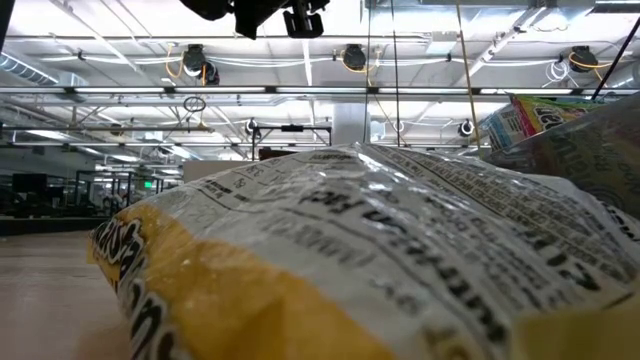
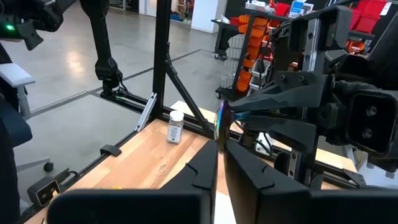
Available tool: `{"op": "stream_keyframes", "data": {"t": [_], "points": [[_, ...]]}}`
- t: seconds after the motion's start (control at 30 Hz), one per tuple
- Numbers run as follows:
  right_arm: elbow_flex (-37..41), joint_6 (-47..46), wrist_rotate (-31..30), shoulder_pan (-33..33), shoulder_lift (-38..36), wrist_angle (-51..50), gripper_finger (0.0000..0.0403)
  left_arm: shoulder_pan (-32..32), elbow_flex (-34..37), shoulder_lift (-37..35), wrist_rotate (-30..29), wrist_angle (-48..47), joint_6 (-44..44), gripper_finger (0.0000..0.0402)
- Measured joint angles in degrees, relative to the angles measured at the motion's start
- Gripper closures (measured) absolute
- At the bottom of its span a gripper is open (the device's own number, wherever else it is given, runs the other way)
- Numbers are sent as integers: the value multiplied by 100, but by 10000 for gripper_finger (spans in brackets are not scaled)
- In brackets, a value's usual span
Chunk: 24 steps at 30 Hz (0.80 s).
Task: Pick & Place Food Item
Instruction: Put the purple spoon into the top black transparent bin
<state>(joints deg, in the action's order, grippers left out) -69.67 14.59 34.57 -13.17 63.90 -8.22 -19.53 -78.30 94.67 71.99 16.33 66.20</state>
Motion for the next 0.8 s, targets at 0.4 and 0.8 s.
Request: {"op": "stream_keyframes", "data": {"t": [0.4, 0.8], "points": [[4, -560, 15, -274, 0, 150, 276, -128, 0, -2, -26, -211, -193, 393], [2, -1261, 24, -689, -2, 412, 218, -603, 0, -23, -330, -1434, -1718, 393]]}}
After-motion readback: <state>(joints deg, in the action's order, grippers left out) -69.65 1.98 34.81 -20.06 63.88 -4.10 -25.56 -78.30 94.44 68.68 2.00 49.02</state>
